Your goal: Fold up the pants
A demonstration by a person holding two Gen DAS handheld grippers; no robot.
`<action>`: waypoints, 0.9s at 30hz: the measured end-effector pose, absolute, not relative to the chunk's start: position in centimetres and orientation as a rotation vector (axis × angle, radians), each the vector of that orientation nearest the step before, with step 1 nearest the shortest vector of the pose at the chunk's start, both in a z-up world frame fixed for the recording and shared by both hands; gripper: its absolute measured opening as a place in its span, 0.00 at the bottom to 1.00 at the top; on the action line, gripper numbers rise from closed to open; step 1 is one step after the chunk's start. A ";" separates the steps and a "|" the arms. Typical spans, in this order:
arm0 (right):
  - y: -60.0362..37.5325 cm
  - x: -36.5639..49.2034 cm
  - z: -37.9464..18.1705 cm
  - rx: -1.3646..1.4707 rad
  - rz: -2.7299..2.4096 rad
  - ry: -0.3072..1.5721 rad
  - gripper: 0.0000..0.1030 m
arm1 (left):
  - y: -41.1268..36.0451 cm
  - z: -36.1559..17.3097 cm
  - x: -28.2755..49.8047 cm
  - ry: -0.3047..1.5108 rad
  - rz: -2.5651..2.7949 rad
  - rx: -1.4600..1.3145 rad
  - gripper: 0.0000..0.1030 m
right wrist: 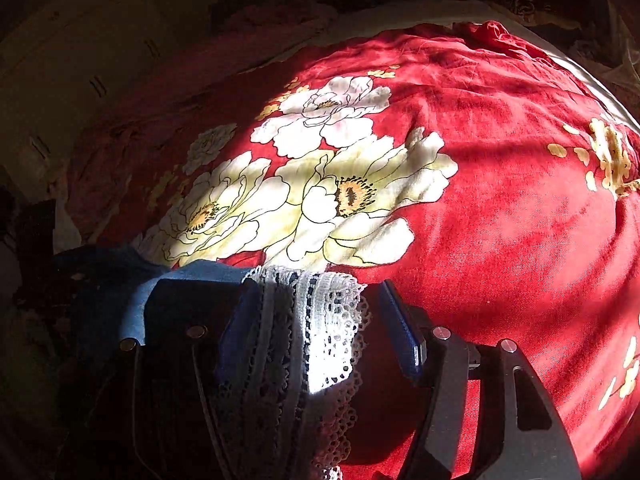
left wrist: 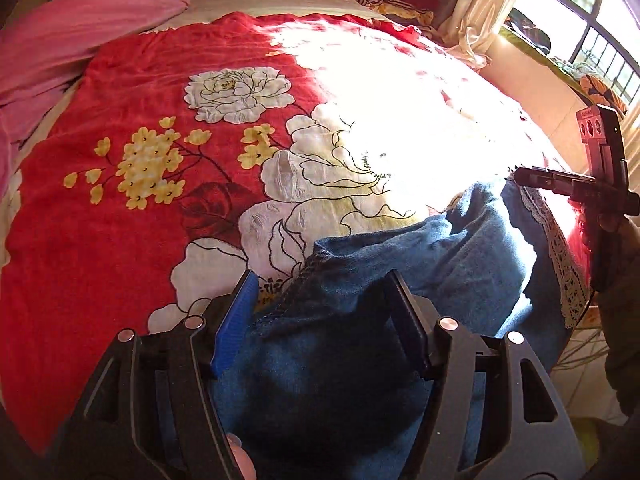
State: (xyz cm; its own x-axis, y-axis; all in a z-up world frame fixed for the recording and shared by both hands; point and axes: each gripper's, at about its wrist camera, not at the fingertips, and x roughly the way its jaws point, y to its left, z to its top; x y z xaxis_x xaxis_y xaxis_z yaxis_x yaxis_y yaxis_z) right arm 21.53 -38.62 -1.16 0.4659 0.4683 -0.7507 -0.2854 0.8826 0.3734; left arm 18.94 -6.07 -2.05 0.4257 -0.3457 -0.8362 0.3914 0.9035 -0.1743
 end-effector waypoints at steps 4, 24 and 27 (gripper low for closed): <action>-38.0 21.4 -1.9 0.165 0.487 0.985 0.53 | -6.5 -2.6 19.0 1.059 -0.483 -0.004 0.43; -38.2 22.2 3.5 0.090 0.544 0.792 0.21 | -7.7 0.7 21.7 0.940 -0.354 -0.023 0.04; -37.2 23.9 0.9 0.039 0.501 0.893 0.22 | -7.7 -1.7 22.7 0.986 -0.333 -0.011 0.04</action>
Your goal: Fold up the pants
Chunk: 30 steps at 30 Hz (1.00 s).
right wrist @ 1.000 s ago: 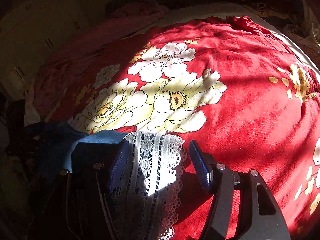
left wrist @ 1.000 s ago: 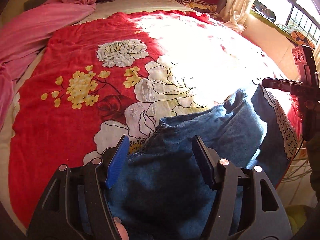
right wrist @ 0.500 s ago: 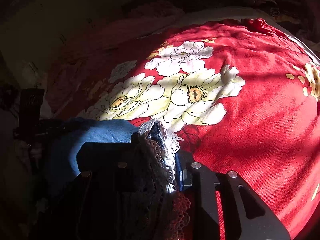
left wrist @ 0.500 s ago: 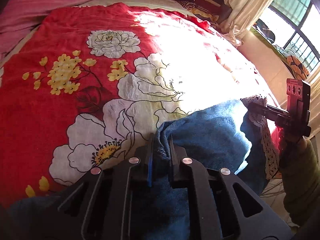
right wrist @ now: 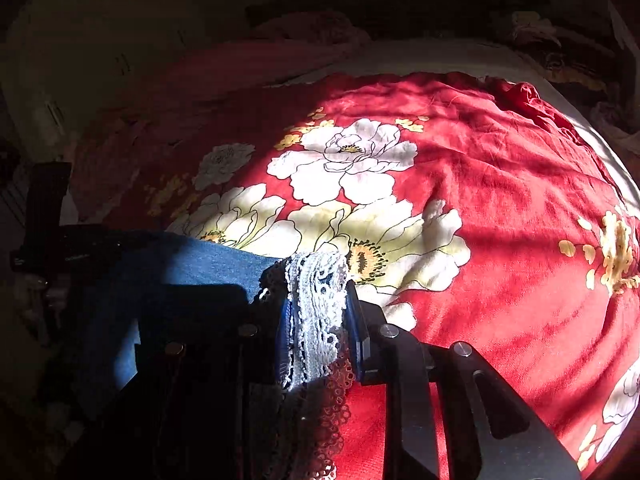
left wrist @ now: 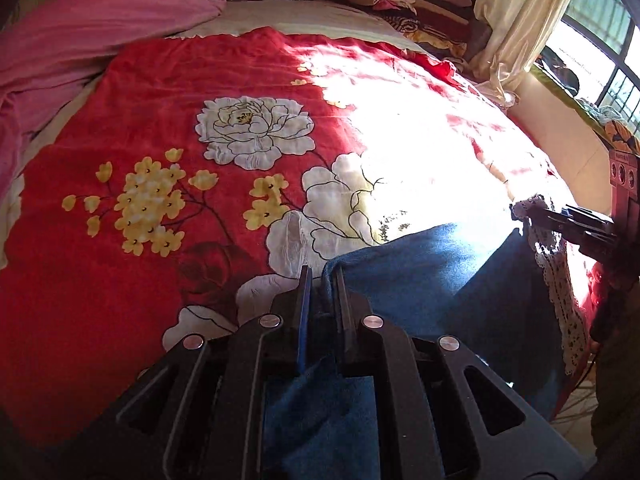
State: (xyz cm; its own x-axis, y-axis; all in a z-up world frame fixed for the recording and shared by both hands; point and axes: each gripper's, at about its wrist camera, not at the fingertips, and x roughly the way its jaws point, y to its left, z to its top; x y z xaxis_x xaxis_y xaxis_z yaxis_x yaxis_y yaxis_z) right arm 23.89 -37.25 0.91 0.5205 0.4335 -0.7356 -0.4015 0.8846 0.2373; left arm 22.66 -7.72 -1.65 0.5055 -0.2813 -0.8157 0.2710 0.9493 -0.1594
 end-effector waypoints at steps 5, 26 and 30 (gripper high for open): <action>-37.0 24.3 -1.7 0.014 0.459 0.935 0.32 | -7.4 -3.5 22.8 0.988 -0.331 0.002 0.09; -40.9 8.8 2.3 0.194 0.422 0.896 0.64 | -2.1 1.8 8.2 0.853 -0.273 -0.112 0.40; -40.8 7.4 1.5 0.237 0.433 0.924 0.64 | -0.2 1.9 4.8 0.849 -0.243 -0.169 0.46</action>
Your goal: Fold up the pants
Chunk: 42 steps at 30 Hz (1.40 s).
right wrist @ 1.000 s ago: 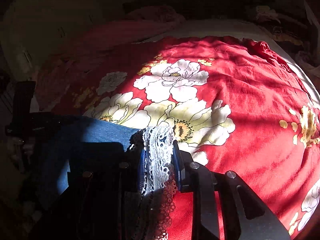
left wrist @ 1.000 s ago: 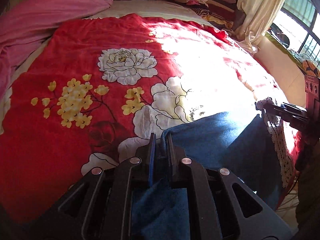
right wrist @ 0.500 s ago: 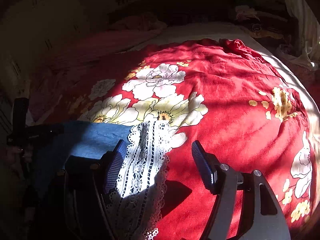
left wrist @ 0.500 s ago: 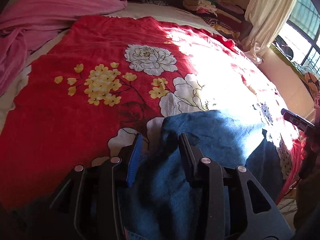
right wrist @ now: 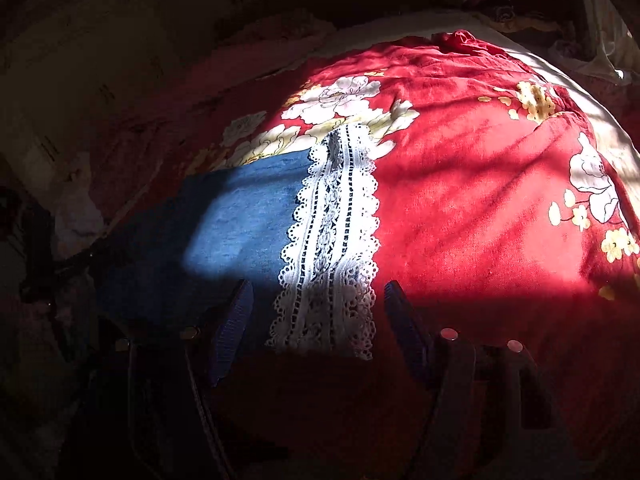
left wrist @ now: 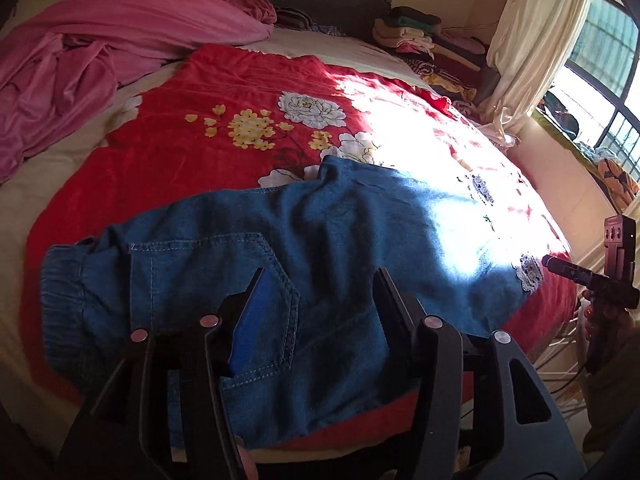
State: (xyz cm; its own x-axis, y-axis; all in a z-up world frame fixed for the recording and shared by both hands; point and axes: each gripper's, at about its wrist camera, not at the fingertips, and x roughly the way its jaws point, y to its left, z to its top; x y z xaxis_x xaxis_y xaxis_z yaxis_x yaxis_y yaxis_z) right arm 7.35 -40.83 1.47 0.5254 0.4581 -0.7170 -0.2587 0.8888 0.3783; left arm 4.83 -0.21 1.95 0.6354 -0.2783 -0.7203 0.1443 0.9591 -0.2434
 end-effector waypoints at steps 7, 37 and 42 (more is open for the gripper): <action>-41.2 7.5 -0.4 0.324 0.466 0.972 0.64 | 6.3 2.9 1.4 0.788 0.013 -0.151 0.50; -39.3 6.6 -2.4 0.141 0.390 0.987 0.31 | 13.0 -3.6 5.2 0.797 0.204 -0.253 0.34; -38.8 6.2 -1.7 0.078 0.341 0.975 0.42 | 13.0 -2.2 4.2 0.808 0.203 -0.267 0.37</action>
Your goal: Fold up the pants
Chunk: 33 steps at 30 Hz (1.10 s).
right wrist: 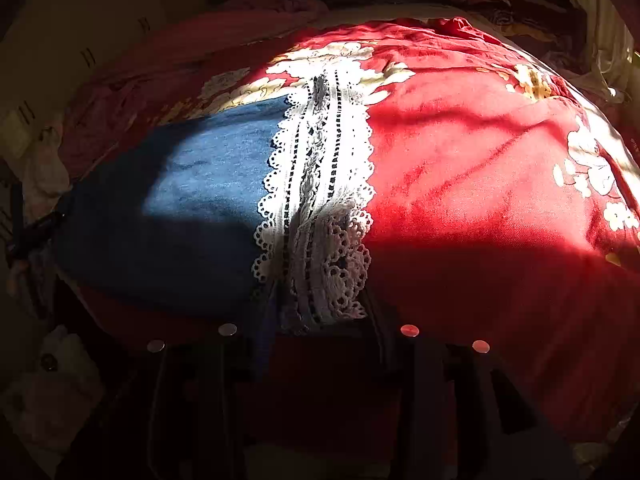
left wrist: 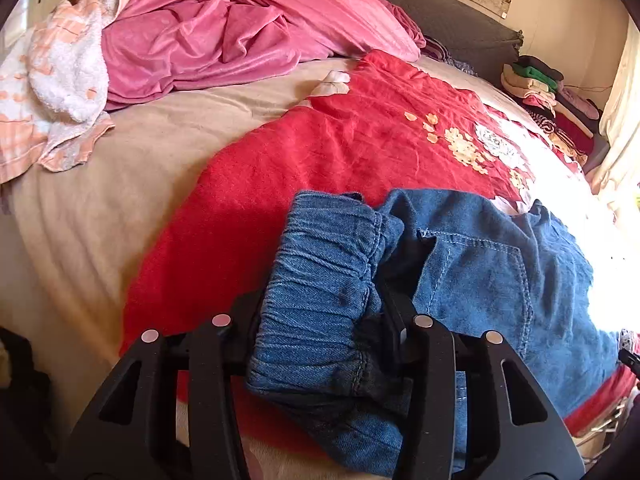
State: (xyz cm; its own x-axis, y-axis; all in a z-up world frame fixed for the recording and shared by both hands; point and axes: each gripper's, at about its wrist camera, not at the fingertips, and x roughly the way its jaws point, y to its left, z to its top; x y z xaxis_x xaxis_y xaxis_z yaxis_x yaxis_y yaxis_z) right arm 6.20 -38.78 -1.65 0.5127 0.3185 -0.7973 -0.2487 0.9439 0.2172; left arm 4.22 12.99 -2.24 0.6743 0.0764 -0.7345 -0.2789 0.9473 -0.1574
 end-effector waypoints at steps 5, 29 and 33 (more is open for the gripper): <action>-39.4 5.6 -0.2 0.031 0.292 0.951 0.57 | 11.9 0.4 2.9 0.763 0.220 -0.214 0.39; -31.8 4.1 4.5 -0.205 0.363 0.728 0.77 | 9.0 5.8 0.2 0.641 0.253 -0.087 0.62; -28.6 4.0 4.3 -0.267 0.431 0.728 0.77 | 6.5 5.9 0.2 0.652 0.161 -0.073 0.63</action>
State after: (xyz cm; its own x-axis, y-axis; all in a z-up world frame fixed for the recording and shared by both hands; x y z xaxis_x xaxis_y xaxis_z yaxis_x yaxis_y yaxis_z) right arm 3.96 -28.58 4.27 0.6650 0.2854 -0.6901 -0.4676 0.8796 -0.0868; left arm 0.21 6.45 5.94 0.7827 0.1261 -0.6095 -0.1720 0.9849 -0.0172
